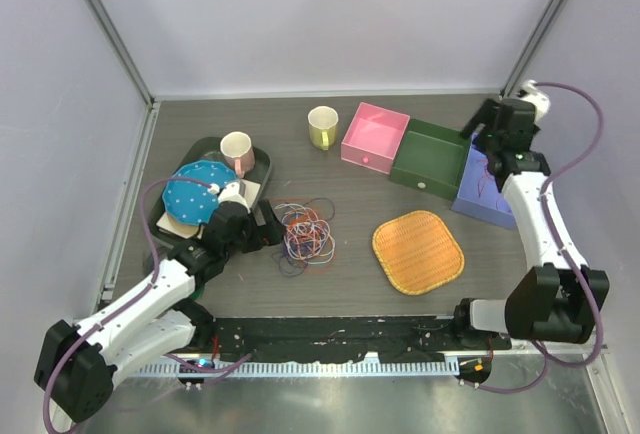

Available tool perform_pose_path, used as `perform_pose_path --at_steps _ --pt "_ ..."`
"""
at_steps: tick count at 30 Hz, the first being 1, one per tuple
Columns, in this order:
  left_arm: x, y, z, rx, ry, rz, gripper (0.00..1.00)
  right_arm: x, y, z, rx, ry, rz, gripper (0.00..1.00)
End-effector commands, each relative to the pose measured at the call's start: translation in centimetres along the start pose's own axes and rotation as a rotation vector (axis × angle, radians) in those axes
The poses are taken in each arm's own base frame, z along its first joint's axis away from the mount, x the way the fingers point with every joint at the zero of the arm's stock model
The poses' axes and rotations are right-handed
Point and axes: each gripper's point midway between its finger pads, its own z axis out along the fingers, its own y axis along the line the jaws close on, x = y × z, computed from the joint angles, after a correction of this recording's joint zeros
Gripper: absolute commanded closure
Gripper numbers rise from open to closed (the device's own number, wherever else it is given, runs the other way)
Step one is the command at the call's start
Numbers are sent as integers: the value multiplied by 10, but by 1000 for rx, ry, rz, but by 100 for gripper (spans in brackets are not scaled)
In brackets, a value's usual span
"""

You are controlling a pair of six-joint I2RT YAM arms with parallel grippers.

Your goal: Untangle the cables

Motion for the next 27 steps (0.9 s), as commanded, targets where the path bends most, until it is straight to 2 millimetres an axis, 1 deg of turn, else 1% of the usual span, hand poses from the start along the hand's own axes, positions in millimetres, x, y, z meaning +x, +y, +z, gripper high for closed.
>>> perform_pose_path --at_steps 1,2,3,4,5,6,7,8,9,10,11,12,13,14,15,16,17,19,20,21,22,23,24,25,27 --pt "-6 -14 2 55 -13 -10 0 33 131 -80 -602 -20 -329 15" --pt "-5 -13 2 54 -12 -13 0 65 164 -112 -776 30 -407 14" --pt "-4 -12 3 51 -9 -17 0 79 177 -130 -871 43 -439 15" --pt "-3 -12 4 47 -8 -29 0 105 182 -141 -935 94 -462 14" --pt "-3 -12 4 46 -7 -35 0 125 191 -160 -1017 156 -433 14" --pt "-3 -12 3 44 -7 -39 0 138 209 -181 -1103 147 -416 15" --pt "-4 -12 3 41 -13 -52 0 168 206 -184 -1122 202 -414 14" --pt "-3 -11 3 42 -14 -57 0 173 216 -192 -1159 190 -373 14" --pt "-3 -11 2 47 -16 -59 0 193 220 -202 -1185 229 -378 15" --pt "-2 -12 2 54 -17 -63 0 213 218 -197 -1164 280 -377 15" --pt "-1 -11 0 61 -19 -70 0 223 222 -198 -1164 299 -372 17" --pt "-1 -12 -1 68 -20 -74 0 235 227 -206 -1173 318 -390 18" --pt "-1 -13 -1 74 -22 -77 0 253 229 -202 -1157 356 -417 18" --pt "2 -11 -1 73 -18 -87 0 262 232 -204 -1162 365 -442 19" --pt "4 -11 -1 77 -14 -89 0 268 240 -210 -1165 365 -458 21" --pt "5 -13 -1 92 -16 -92 0 277 242 -210 -1156 385 -472 22" --pt "10 -14 0 108 3 -93 0 292 242 -204 -1133 419 -491 25" --pt "14 -18 2 141 15 -92 0 301 247 -200 -1088 413 -491 27" --pt "19 -22 2 166 40 -89 0 311 247 -191 -1052 419 -502 30" --pt "19 -25 3 184 37 -88 0 314 249 -190 -1036 418 -499 32" --pt "24 -28 3 206 60 -86 0 317 251 -187 -1016 411 -502 35" --pt "26 -30 4 215 71 -89 0 327 250 -182 -997 428 -516 36" --pt "29 -30 7 214 83 -86 0 328 254 -182 -996 432 -512 37" --pt "29 -31 8 214 88 -87 0 329 254 -175 -959 413 -512 39" --pt "31 -32 11 215 102 -88 0 335 255 -168 -932 419 -514 46"
